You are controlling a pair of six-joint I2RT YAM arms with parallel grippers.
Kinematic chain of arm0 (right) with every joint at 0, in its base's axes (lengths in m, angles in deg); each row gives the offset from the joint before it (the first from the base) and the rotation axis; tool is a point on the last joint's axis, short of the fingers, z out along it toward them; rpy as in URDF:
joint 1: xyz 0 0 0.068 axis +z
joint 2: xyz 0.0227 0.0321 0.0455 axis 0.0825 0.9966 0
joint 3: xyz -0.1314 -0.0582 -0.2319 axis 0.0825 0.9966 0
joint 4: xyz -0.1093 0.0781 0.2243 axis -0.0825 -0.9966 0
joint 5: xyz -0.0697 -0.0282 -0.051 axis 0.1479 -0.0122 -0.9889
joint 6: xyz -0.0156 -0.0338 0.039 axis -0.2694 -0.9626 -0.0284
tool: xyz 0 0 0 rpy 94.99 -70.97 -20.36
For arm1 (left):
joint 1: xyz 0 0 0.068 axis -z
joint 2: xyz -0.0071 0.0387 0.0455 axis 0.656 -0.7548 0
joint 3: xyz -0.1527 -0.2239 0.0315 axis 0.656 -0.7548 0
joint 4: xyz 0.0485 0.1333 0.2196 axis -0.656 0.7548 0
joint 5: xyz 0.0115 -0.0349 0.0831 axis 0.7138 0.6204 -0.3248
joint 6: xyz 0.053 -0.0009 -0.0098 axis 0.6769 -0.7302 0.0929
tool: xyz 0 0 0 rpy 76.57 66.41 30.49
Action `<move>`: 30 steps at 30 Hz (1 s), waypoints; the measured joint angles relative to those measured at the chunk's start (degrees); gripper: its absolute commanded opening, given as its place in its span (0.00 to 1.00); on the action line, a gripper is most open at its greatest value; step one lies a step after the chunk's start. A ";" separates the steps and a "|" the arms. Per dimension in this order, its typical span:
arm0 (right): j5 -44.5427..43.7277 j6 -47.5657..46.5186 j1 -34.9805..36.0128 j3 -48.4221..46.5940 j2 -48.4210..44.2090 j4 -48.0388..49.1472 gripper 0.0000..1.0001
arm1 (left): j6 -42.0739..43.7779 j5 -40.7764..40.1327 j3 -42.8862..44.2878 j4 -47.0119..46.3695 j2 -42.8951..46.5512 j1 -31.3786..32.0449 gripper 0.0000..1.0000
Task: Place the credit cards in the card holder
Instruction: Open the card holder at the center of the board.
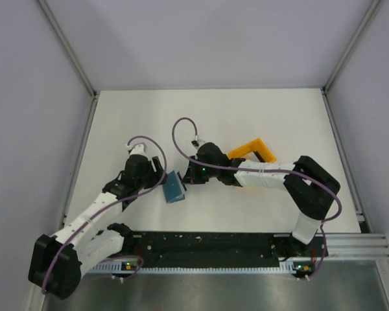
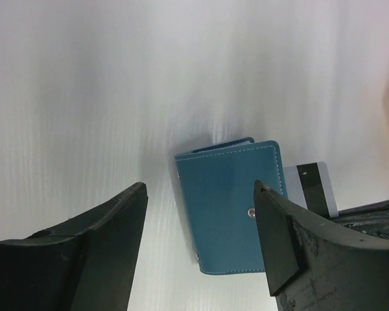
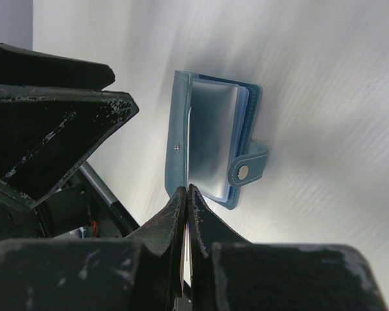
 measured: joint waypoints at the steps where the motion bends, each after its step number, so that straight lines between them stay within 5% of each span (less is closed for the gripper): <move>1: 0.44 0.00 0.11 0.00 0.00 0.35 0.00 | -0.15 -0.31 0.00 0.09 0.28 -0.04 0.71; 30: 7.32 -0.07 4.50 -7.85 6.10 0.81 0.00 | -5.31 0.50 -2.71 5.77 8.31 -7.74 0.75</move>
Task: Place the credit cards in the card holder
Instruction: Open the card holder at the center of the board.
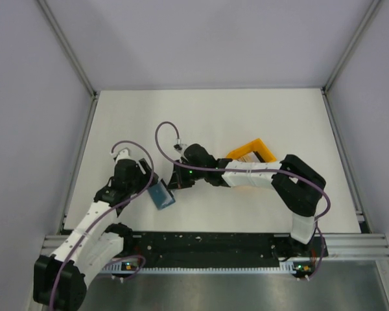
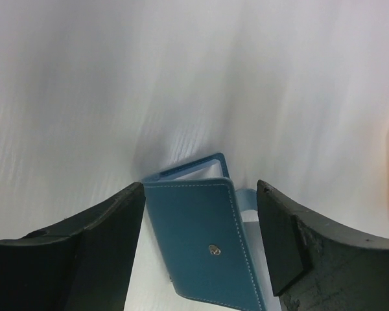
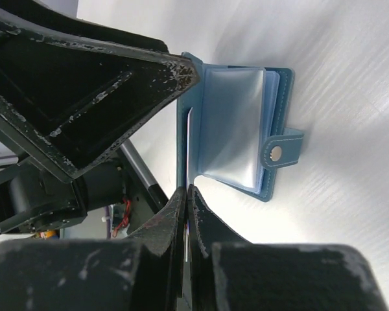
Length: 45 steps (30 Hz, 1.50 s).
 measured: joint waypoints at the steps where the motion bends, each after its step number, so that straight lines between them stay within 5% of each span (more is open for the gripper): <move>1: 0.17 0.00 0.00 0.00 0.00 0.13 0.00 | -0.24 0.24 -0.11 -0.33 -0.17 -0.09 0.74; 12: 1.14 0.02 0.00 0.00 0.00 0.20 0.00 | -1.68 2.71 -1.79 -2.08 -1.16 -0.15 0.48; 20: 1.86 0.02 0.00 0.00 0.00 0.22 0.00 | -1.38 2.67 -2.45 -1.97 0.87 -0.15 0.00; 33: -0.13 1.01 0.00 -0.02 1.70 -1.46 0.00 | -0.57 7.02 -2.54 -5.55 0.72 -0.17 0.00; 45: -12.74 0.66 -6.45 9.66 -7.15 -6.19 0.00 | -11.15 23.28 -4.70 -31.01 -15.69 0.11 0.00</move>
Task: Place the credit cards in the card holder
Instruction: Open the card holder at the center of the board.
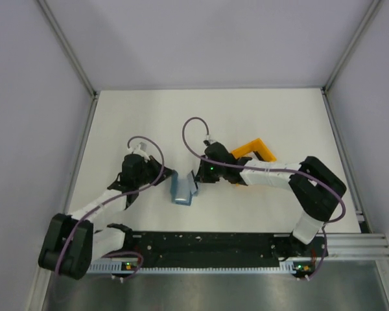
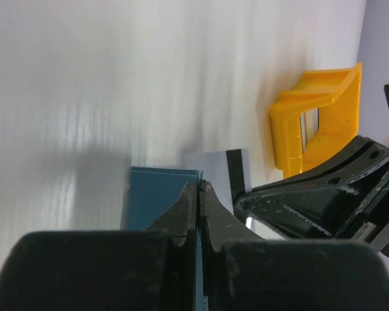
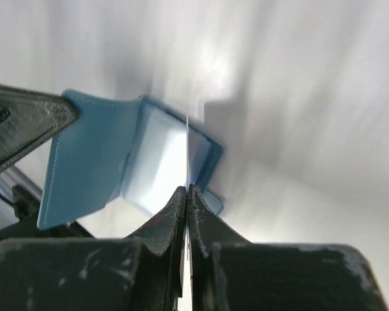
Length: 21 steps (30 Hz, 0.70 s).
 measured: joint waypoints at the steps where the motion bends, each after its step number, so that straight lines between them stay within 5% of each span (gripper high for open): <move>1: -0.61 -0.13 -0.81 0.72 -0.90 -0.39 0.00 | -0.92 0.74 -0.15 -2.34 -2.08 0.28 0.00; 8: -2.25 -1.44 -3.91 2.84 -3.45 -1.77 0.00 | -0.96 1.20 0.33 -7.69 -7.58 1.79 0.00; 21: 0.68 -1.05 -2.95 3.15 -3.45 0.44 0.00 | 8.57 -13.66 1.79 10.29 1.55 1.77 0.00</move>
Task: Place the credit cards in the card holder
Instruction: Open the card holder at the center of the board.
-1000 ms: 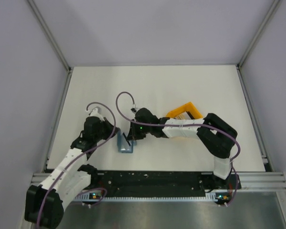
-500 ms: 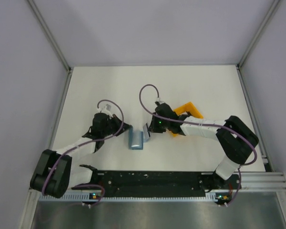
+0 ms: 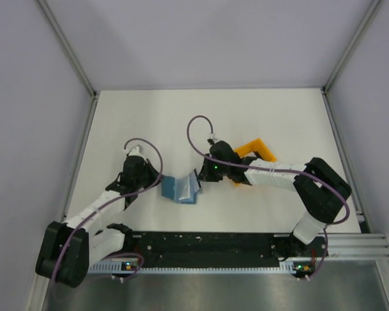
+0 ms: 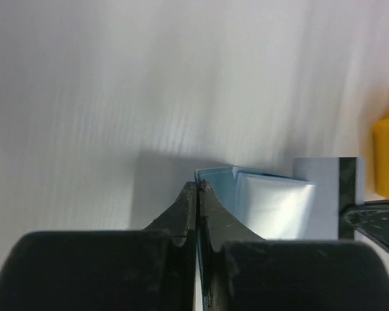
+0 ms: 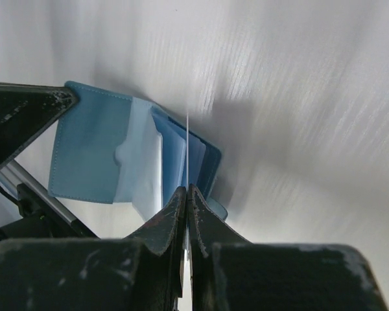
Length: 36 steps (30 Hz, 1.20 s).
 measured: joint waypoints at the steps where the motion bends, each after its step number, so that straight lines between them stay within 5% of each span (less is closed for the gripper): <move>1: 0.11 0.00 0.02 0.00 0.00 0.13 0.00 | 0.31 -0.48 0.00 1.03 -0.24 -0.04 0.00; 11: 0.96 0.72 0.02 0.02 0.00 1.70 0.00 | 0.55 -3.69 0.00 9.60 -2.23 -0.02 0.00; 36: 9.05 1.51 4.35 -3.10 3.98 4.50 0.00 | -4.66 -4.22 1.70 5.38 -8.41 0.42 0.00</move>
